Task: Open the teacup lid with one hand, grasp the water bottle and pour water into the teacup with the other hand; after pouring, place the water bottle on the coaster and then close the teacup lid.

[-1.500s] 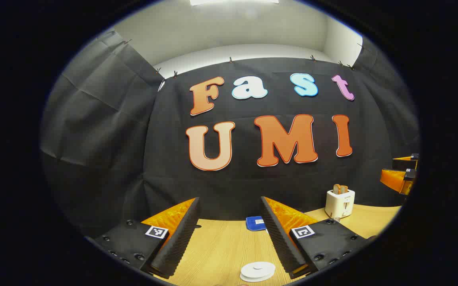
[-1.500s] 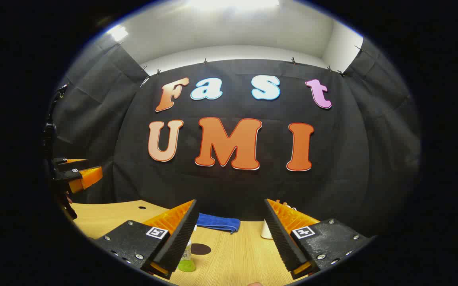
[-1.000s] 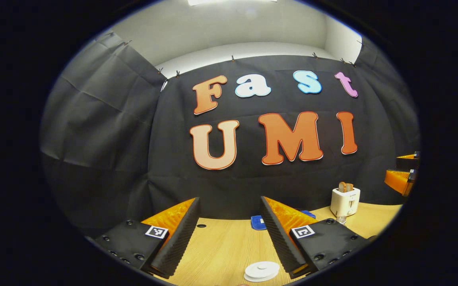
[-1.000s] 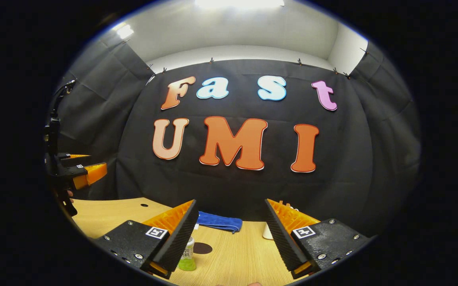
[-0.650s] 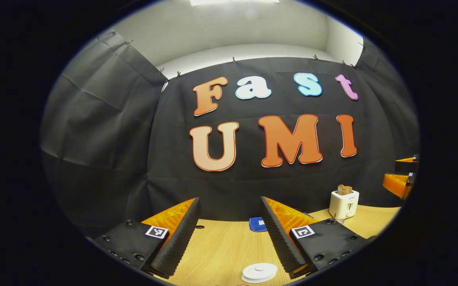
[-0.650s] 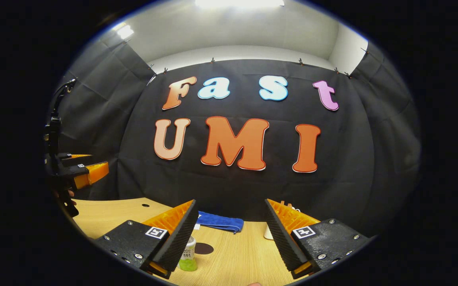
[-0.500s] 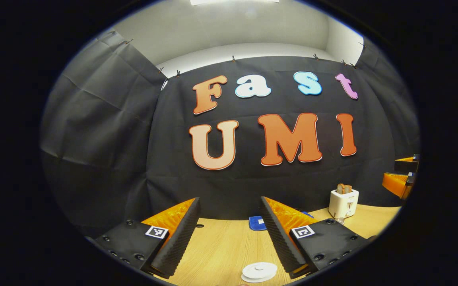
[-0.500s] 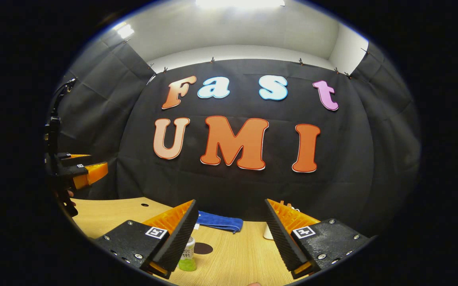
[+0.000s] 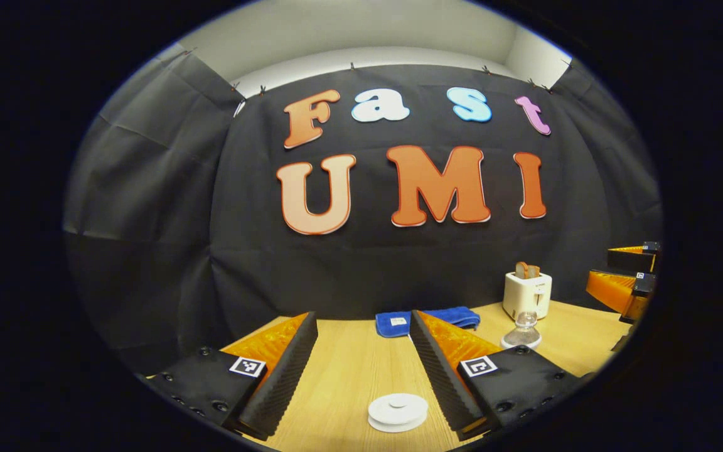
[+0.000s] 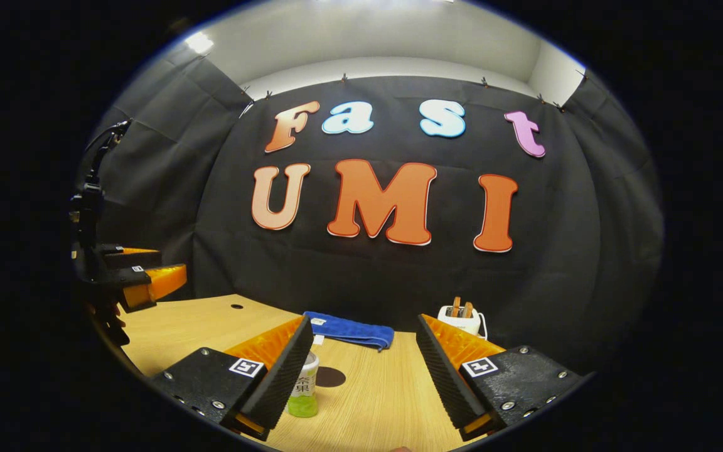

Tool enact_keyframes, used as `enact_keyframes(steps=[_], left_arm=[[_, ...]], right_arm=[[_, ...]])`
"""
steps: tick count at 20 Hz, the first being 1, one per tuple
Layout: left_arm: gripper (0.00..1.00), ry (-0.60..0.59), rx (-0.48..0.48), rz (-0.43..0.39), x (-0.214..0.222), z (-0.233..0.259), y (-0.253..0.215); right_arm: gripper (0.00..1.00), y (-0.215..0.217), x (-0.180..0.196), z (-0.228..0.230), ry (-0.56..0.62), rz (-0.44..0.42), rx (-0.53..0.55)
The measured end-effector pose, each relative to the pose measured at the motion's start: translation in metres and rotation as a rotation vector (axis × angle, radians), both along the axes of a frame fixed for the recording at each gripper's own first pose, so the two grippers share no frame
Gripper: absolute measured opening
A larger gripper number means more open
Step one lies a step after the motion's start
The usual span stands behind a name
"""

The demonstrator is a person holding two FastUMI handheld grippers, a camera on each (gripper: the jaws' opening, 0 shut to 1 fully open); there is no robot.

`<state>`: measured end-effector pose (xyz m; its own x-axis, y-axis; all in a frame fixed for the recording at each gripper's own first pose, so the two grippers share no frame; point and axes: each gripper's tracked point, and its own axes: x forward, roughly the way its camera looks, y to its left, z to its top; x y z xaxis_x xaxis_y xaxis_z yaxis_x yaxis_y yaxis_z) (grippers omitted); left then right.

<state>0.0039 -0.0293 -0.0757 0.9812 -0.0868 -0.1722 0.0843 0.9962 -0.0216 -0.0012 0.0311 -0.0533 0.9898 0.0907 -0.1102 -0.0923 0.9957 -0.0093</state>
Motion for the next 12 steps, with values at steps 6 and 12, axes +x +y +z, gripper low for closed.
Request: enact_keyframes(steps=[6,12], left_arm=[[0.97,0.1,-0.031,-0.077,-0.005,-0.046,-0.021],[0.97,0.172,-0.032,-0.134,-0.005,-0.093,-0.037]], right_arm=[[0.99,0.013,-0.002,-0.031,0.059,0.043,-0.009],[0.97,0.028,-0.001,-0.057,0.105,0.091,-0.017]])
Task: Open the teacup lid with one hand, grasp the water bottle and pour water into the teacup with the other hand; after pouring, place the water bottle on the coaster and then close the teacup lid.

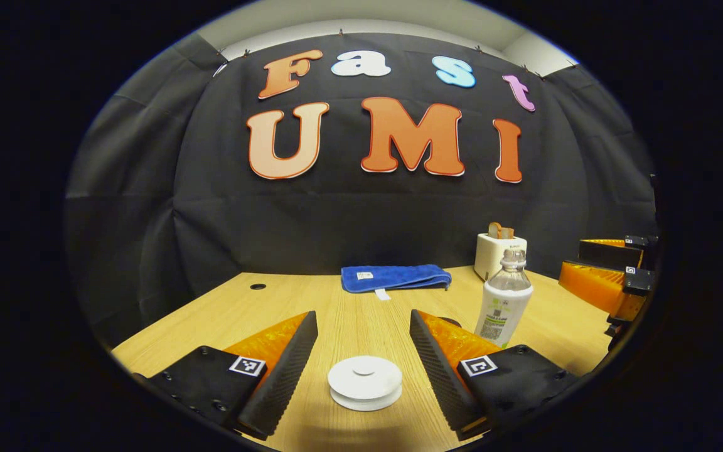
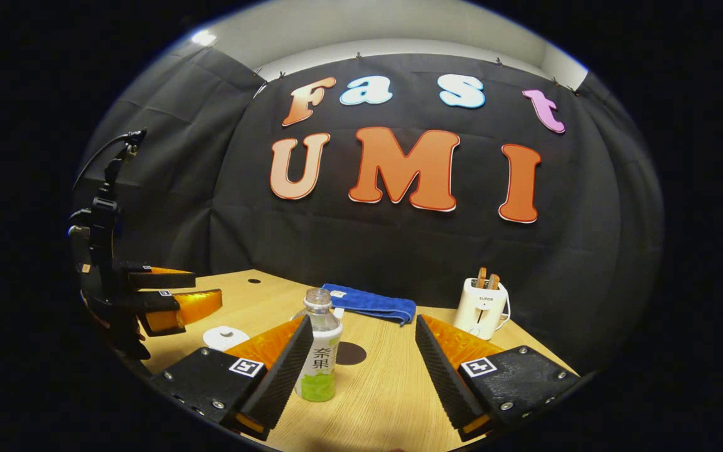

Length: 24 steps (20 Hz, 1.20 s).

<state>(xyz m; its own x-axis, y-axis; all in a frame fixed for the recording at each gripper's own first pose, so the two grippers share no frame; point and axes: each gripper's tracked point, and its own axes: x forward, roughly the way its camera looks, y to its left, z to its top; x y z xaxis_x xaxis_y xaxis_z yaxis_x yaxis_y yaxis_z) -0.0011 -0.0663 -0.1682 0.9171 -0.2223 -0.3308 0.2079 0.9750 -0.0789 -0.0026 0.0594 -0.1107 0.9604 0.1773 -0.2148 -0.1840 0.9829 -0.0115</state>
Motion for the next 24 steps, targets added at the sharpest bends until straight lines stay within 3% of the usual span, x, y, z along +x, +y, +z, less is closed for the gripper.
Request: enact_keyframes(steps=[5,6,10,12,15,16,19,22,24], left_arm=[[0.89,0.089,0.015,-0.027,0.004,-0.045,-0.008],[0.82,0.105,0.021,-0.028,0.004,-0.051,-0.006],[0.75,0.137,0.044,-0.02,0.011,-0.068,-0.002],[0.65,0.163,0.047,-0.025,0.013,-0.077,-0.006],[0.64,0.173,0.071,-0.038,0.011,-0.081,-0.009],[0.47,0.178,0.085,-0.04,0.013,-0.086,-0.009],[0.42,0.182,0.105,-0.024,0.015,-0.087,-0.005],[0.29,0.173,0.109,-0.024,0.015,-0.081,-0.005],[0.31,0.139,0.104,-0.023,0.018,-0.07,-0.005]], right_arm=[[0.98,0.004,-0.001,-0.017,0.036,0.025,-0.001],[0.98,0.006,0.001,-0.02,0.038,0.029,-0.003],[0.98,0.009,0.003,-0.029,0.054,0.04,-0.011],[0.98,0.011,0.005,-0.033,0.068,0.041,-0.01],[0.98,0.015,0.008,-0.037,0.082,0.055,-0.008],[0.98,0.014,0.009,-0.038,0.086,0.055,-0.01],[0.97,0.017,0.009,-0.041,0.097,0.065,-0.011],[0.97,0.021,0.009,-0.047,0.104,0.075,-0.019],[0.97,0.025,0.01,-0.05,0.113,0.083,-0.023]])
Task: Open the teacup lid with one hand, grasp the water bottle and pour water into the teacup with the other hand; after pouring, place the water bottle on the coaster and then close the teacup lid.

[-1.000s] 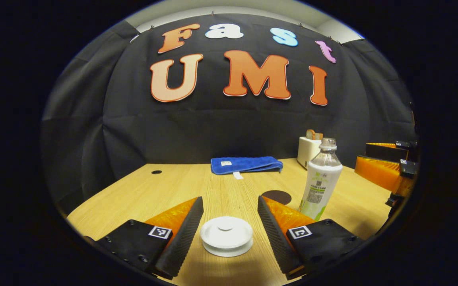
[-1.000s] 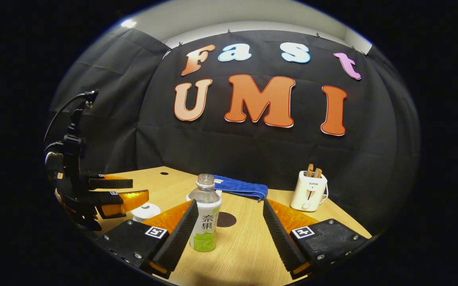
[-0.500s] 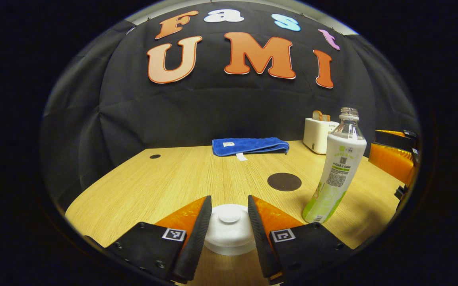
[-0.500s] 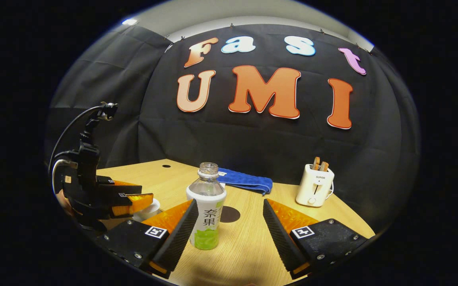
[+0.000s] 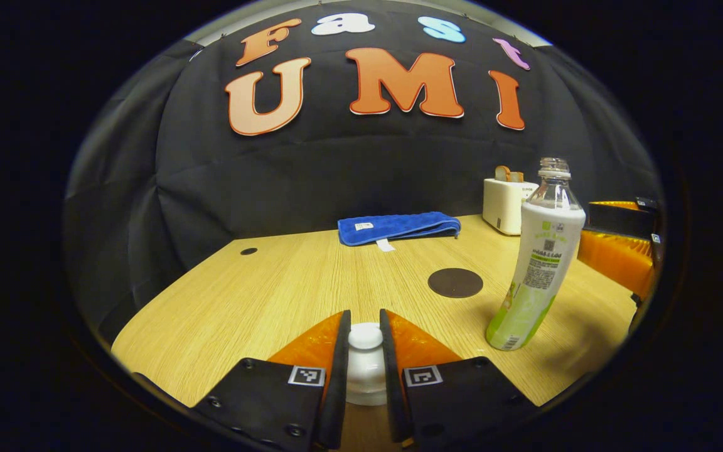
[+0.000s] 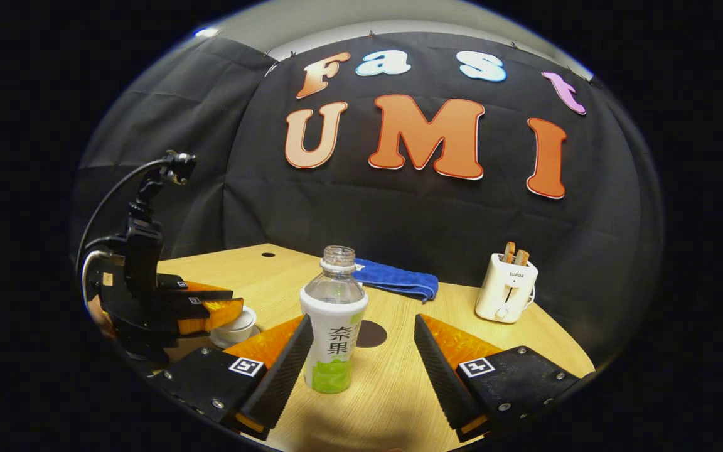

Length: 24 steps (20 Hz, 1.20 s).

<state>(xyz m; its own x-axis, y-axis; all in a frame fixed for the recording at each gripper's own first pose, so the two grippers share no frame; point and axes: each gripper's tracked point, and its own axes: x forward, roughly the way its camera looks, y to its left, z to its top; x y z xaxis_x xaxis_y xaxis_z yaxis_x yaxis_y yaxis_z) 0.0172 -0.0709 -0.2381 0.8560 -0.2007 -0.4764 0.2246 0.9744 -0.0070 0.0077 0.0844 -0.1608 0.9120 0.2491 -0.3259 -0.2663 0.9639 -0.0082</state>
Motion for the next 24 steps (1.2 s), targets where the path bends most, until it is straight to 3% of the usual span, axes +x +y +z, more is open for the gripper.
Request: enact_keyframes(steps=[4,9,12,14,15,17,18,19,20,22,24], left_arm=[[0.31,-0.071,0.017,0.026,0.0,0.026,0.01],[0.28,-0.102,0.019,0.07,-0.005,0.042,0.03],[0.31,-0.106,0.025,0.101,-0.007,0.042,0.046],[0.35,-0.097,0.015,0.118,-0.01,0.04,0.053],[0.31,-0.095,0.011,0.126,-0.009,0.038,0.057],[0.34,-0.092,0.008,0.141,-0.011,0.037,0.067],[0.31,-0.089,0.004,0.143,-0.012,0.036,0.069],[0.35,-0.091,0.0,0.147,-0.012,0.037,0.072],[0.28,-0.091,0.001,0.149,-0.014,0.036,0.074],[0.31,-0.094,0.004,0.156,-0.015,0.036,0.082],[0.28,-0.091,0.006,0.167,-0.016,0.036,0.092]], right_arm=[[0.98,0.011,0.003,-0.017,0.039,0.02,0.007],[0.84,0.027,0.006,-0.043,0.119,0.042,0.019],[0.83,0.034,0.009,-0.057,0.15,0.045,0.016],[0.76,0.038,0.009,-0.064,0.177,0.044,0.036],[0.69,0.04,0.01,-0.062,0.178,0.043,0.049],[0.65,0.044,0.011,-0.062,0.19,0.053,0.054],[0.65,0.044,0.01,-0.062,0.192,0.055,0.048],[0.63,0.045,0.01,-0.059,0.186,0.058,0.035],[0.63,0.045,0.013,-0.055,0.173,0.059,0.017],[0.59,0.046,0.016,-0.045,0.139,0.067,-0.03],[0.63,0.041,0.022,-0.044,0.119,0.062,-0.118]])
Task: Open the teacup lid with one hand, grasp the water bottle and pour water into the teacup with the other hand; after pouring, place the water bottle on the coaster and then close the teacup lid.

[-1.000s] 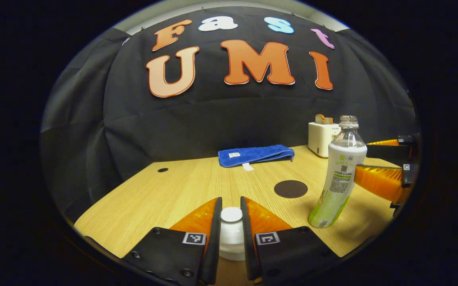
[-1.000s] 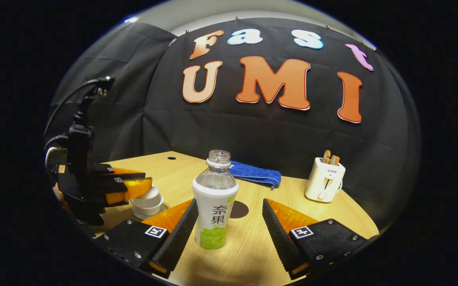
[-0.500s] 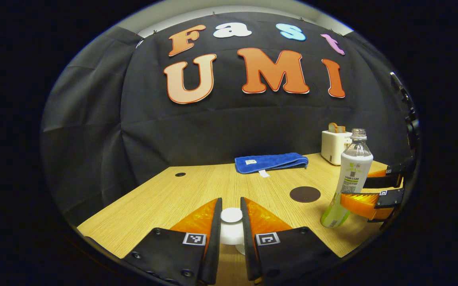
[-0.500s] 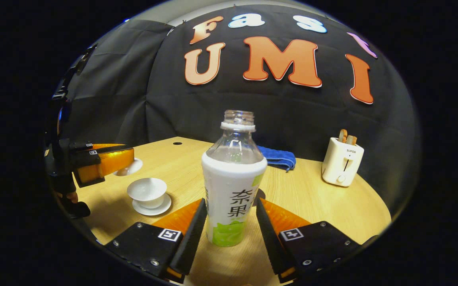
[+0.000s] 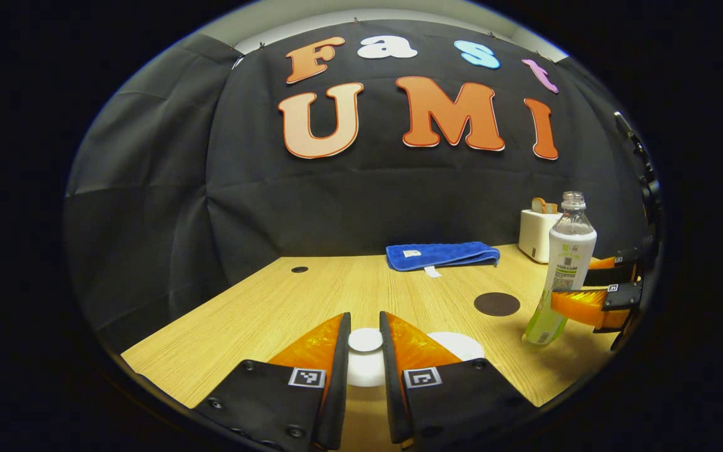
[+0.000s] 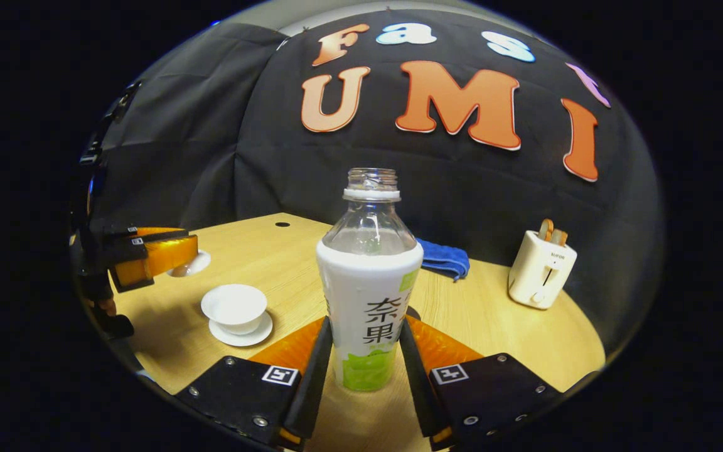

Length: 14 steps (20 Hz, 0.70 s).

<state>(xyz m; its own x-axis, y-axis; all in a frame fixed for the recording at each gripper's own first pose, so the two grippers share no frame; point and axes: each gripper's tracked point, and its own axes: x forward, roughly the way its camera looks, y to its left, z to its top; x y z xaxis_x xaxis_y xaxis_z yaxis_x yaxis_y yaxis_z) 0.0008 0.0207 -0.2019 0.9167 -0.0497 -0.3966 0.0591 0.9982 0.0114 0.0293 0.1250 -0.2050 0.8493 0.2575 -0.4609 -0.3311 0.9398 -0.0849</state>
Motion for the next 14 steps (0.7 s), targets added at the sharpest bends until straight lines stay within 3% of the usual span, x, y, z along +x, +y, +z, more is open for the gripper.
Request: enact_keyframes(steps=[1,7,14], left_arm=[[0.31,-0.002,0.001,0.009,-0.001,0.001,0.005],[0.28,0.01,0.003,0.071,-0.008,-0.005,0.037],[0.31,0.025,0.022,0.114,-0.017,-0.013,0.061]], right_arm=[[0.63,-0.005,0.001,0.0,-0.007,0.004,-0.049],[0.63,-0.009,0.018,0.002,-0.051,0.072,-0.283],[0.63,0.0,0.025,0.0,-0.145,0.166,-0.534]])
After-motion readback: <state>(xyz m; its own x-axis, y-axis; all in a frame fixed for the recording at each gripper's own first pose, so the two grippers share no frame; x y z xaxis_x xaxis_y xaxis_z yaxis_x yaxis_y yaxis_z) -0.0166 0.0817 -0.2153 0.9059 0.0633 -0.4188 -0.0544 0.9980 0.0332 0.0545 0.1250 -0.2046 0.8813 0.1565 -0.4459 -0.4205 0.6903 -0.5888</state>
